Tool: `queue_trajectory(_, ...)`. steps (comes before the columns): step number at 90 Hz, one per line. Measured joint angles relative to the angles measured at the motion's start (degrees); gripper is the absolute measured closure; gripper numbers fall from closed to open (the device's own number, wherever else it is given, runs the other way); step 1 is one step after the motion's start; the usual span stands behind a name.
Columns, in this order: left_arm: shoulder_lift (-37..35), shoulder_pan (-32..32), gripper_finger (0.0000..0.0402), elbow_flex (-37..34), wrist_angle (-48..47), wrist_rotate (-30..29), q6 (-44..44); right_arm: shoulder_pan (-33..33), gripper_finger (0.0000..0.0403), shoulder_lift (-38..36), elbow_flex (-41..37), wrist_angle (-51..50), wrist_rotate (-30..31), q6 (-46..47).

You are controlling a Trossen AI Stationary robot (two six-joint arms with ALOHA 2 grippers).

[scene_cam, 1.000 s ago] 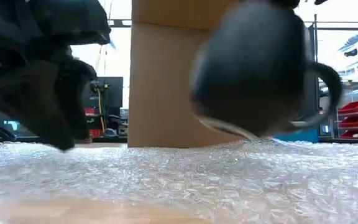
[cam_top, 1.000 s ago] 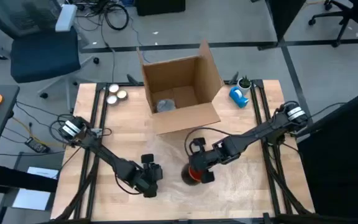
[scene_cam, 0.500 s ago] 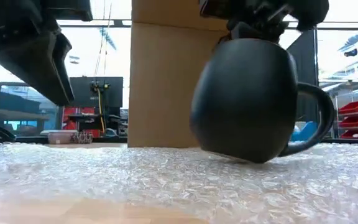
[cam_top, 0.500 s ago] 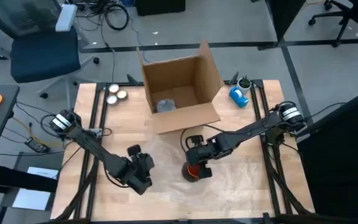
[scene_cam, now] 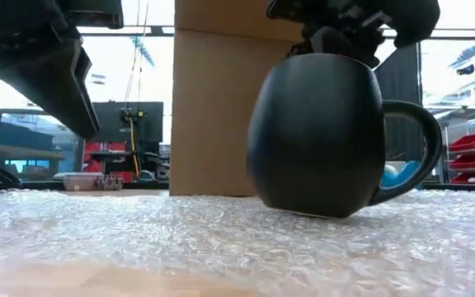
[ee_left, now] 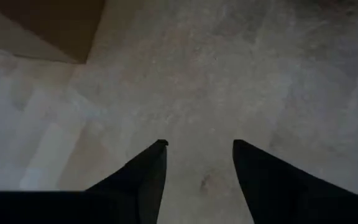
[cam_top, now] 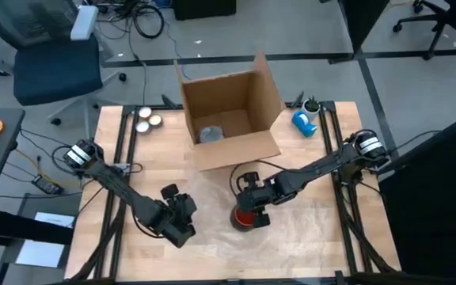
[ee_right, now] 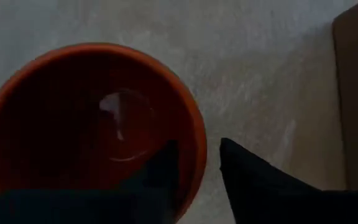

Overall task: Wrap mug
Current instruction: Wrap the black mug with the bubble wrap

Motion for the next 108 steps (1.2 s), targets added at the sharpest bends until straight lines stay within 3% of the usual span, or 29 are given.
queue_trajectory(38,0.0,-1.7,0.0234,-1.6,-5.0,4.8,-5.5,0.7,0.0239,-4.5,0.0,0.8,1.2,0.3)
queue_trajectory(50,-0.2,-4.4,0.0234,-3.6,-5.0,2.8,-6.7,0.9,0.0234,-6.8,0.1,1.0,1.6,0.4)
queue_trajectory(62,-2.8,-7.1,0.0234,-7.0,-4.1,0.5,-14.2,1.2,0.0233,-8.7,0.1,1.0,1.6,2.0)
queue_trajectory(80,-8.5,-8.8,0.0234,-16.1,6.9,0.9,-24.4,2.1,0.0233,-10.1,0.1,1.3,2.0,3.6)
queue_trajectory(108,-13.2,-8.5,0.0234,-27.7,27.2,4.6,-29.6,3.5,0.0234,-10.1,0.1,1.9,2.1,8.6)
